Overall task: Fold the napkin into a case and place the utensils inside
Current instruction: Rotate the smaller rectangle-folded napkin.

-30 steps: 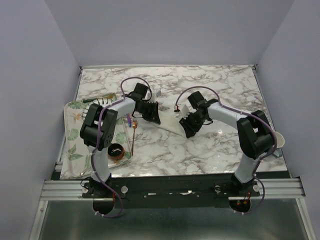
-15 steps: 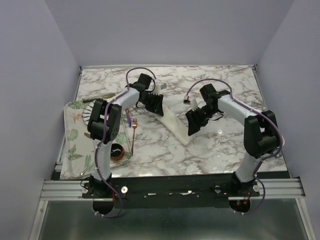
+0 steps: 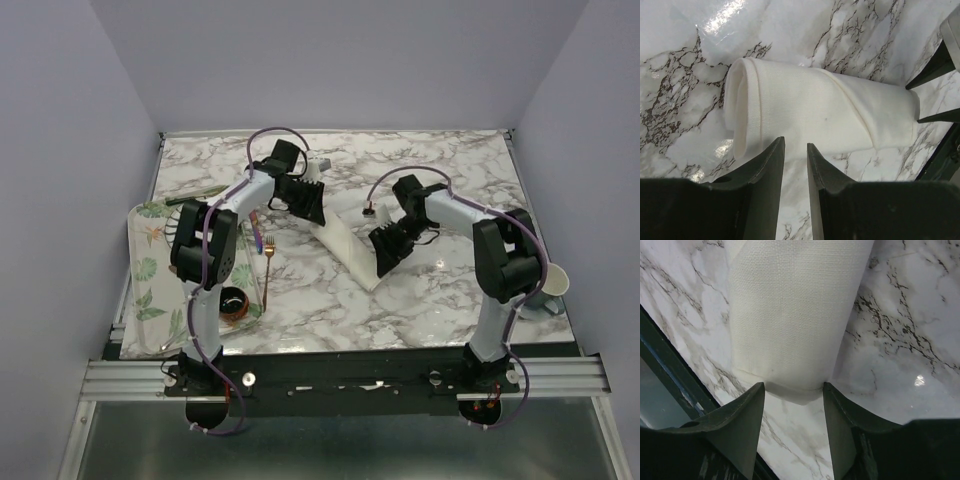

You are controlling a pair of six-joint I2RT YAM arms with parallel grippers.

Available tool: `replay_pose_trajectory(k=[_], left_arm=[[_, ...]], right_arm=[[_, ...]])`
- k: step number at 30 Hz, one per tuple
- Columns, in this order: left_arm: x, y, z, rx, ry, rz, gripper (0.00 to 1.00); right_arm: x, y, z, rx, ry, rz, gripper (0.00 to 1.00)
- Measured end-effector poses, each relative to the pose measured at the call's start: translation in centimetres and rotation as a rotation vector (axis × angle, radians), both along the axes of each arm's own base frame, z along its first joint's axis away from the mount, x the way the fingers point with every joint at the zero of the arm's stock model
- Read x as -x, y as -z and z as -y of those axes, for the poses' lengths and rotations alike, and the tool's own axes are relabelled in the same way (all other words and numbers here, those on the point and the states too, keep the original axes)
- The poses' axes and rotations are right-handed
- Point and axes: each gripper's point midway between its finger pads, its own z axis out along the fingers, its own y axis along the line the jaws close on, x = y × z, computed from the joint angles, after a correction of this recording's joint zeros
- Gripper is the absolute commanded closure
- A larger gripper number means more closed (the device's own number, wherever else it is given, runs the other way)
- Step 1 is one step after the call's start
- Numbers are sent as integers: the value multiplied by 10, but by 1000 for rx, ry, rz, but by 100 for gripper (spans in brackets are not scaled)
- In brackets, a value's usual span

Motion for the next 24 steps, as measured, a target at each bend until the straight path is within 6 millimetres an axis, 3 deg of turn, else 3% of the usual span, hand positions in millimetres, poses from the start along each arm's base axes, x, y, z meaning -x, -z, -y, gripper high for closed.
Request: replay_pose_trajectory(k=[4, 8, 10, 18, 24], left_arm=[[-4, 14, 2, -10, 2, -24, 64], [-8, 36, 8, -23, 11, -62, 66], [-8, 44, 12, -22, 19, -82, 66], [7, 42, 44, 8, 96, -82, 62], [-2, 25, 62, 55, 118, -50, 48]], right_arm=[[14, 8, -7, 7, -35, -18, 43], [45, 14, -22, 2, -91, -67, 42], [57, 14, -27, -1, -106, -86, 37], [83, 6, -52, -71, -84, -177, 24], [85, -23, -63, -164, -50, -146, 13]])
